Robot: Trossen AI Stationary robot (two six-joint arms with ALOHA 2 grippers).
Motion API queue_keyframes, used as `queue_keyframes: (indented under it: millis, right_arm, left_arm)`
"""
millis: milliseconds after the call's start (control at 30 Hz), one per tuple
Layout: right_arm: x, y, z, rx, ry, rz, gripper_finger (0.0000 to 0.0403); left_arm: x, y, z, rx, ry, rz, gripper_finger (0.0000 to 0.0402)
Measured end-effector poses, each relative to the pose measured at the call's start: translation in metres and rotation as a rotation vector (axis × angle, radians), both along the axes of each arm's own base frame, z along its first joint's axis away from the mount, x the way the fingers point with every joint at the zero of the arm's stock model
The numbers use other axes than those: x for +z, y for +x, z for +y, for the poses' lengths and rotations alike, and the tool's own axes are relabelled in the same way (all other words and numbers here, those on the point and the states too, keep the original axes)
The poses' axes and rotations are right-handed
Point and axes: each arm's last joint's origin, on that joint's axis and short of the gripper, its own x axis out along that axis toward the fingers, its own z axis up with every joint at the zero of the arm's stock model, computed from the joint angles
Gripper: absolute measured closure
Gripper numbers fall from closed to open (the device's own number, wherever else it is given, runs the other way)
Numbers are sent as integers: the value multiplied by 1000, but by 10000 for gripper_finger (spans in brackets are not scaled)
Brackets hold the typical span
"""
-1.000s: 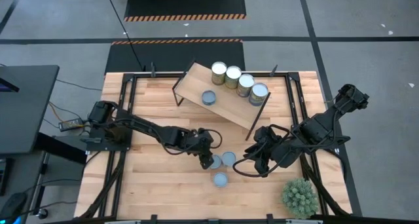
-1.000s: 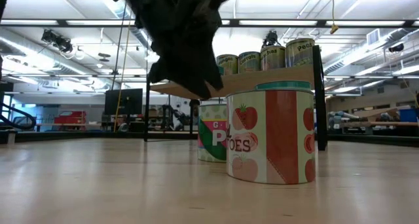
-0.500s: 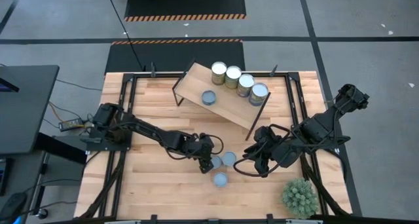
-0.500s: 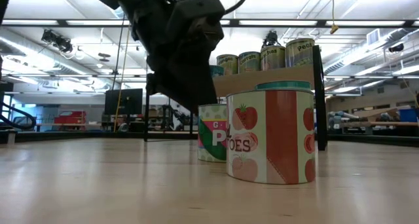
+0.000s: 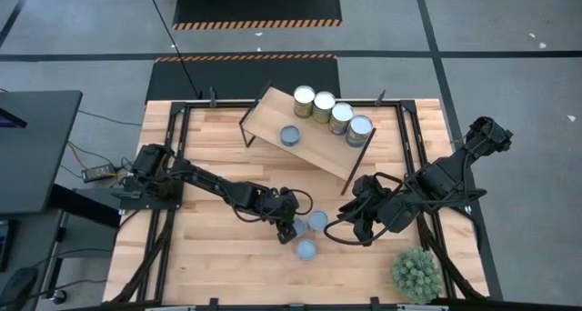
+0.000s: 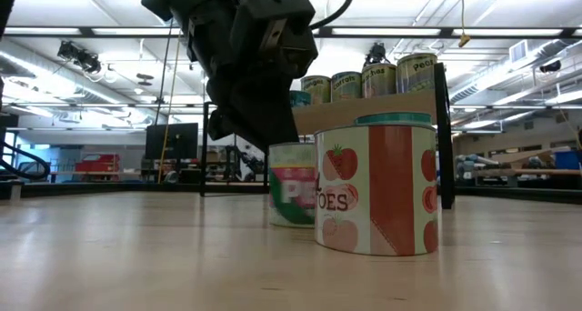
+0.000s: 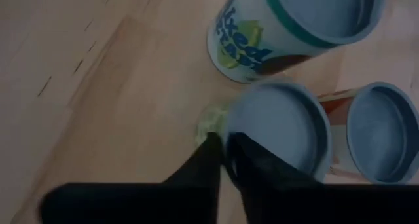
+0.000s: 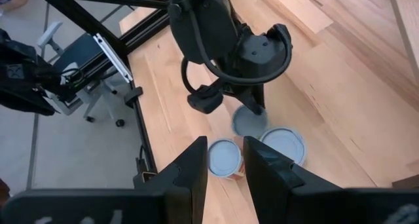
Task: Pick and place cans onto a shelf
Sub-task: Put the small canned green peas on the shelf
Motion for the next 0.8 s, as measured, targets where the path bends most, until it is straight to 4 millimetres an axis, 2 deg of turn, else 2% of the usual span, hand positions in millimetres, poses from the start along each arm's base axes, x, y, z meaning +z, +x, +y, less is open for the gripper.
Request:
queue_keyframes:
  millis: [100, 267, 400, 633, 800]
  right_arm:
    - [0, 0, 0, 0, 0, 1, 298]
    - [0, 0, 0, 0, -1, 1, 298]
    - [0, 0, 0, 6, 4, 5, 298]
    - [0, 0, 0, 8, 5, 6, 298]
    - [0, 0, 0, 6, 8, 6, 298]
  left_arm:
    - [-1, 0, -1, -11, 9, 2, 390]
    - [0, 0, 0, -24, 21, 7, 395]
    - [9, 1, 4, -83, 43, 9, 398]
    - [31, 6, 34, -174, 89, 91, 398]
    - [52, 15, 52, -201, 105, 70, 399]
